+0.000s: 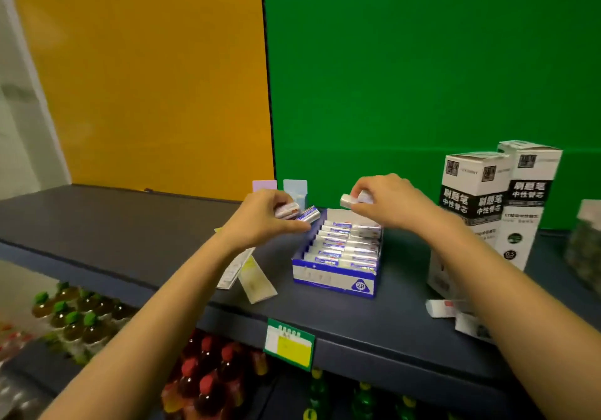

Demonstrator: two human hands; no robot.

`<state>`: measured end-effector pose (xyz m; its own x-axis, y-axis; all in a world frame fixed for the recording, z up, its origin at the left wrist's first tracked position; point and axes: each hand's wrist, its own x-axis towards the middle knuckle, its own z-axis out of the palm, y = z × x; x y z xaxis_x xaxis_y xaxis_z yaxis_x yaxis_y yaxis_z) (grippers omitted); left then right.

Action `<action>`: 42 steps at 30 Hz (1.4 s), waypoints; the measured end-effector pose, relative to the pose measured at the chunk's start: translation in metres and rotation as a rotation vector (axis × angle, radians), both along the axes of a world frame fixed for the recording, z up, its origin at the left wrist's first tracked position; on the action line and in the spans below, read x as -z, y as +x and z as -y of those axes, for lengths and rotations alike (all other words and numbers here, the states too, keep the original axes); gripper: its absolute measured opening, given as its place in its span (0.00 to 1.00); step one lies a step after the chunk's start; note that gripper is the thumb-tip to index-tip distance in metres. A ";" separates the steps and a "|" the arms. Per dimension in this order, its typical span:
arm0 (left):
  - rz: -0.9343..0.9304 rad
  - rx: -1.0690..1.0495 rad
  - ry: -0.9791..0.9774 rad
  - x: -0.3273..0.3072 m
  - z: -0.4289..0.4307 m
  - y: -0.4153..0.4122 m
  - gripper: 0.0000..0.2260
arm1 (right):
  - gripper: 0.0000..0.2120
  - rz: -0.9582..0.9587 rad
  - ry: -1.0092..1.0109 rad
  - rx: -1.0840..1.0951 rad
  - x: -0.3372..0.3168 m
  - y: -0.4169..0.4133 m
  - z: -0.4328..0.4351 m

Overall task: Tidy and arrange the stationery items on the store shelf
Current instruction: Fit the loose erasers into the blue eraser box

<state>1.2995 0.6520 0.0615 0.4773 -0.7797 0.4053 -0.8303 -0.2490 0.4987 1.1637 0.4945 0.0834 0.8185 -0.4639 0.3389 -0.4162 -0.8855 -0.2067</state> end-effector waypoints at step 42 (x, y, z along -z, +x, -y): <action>0.213 0.305 0.211 0.021 0.124 0.066 0.14 | 0.11 -0.125 -0.236 0.260 0.046 0.047 0.042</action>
<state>1.3655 0.5279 0.0405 0.1353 -0.9486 0.2862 -0.9605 -0.0546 0.2729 1.2108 0.4524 0.0377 0.7255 -0.5828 0.3660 -0.6425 -0.7642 0.0568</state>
